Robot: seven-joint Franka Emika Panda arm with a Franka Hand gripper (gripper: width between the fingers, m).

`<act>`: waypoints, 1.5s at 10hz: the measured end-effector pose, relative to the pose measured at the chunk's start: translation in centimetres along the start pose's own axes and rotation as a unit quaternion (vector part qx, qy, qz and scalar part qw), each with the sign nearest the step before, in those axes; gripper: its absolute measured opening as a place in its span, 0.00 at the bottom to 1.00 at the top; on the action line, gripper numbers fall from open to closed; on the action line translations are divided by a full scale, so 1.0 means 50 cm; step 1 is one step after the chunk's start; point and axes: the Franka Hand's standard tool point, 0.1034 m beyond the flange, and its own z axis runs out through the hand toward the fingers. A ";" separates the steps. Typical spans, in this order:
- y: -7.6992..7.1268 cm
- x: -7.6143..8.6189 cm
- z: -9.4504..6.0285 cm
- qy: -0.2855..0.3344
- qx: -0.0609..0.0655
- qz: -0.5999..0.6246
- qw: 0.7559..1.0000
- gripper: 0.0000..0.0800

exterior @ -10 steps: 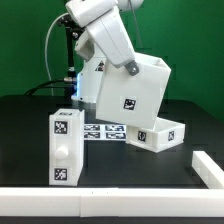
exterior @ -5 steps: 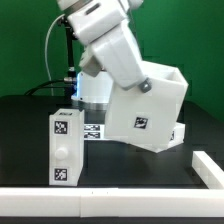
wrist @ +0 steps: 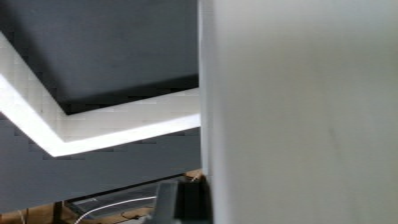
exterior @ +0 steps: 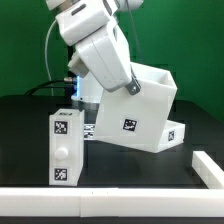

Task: Assemble drawer

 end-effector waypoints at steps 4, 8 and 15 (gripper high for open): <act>0.077 0.016 0.049 0.012 0.018 0.057 0.998 0.04; 0.106 0.024 0.094 0.001 0.000 0.100 0.995 0.04; 0.101 -0.004 0.088 -0.023 0.005 0.100 0.995 0.72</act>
Offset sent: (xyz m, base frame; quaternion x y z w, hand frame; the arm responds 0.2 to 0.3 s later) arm 0.0395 0.0526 -0.0135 -0.0063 0.0645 0.0726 0.9953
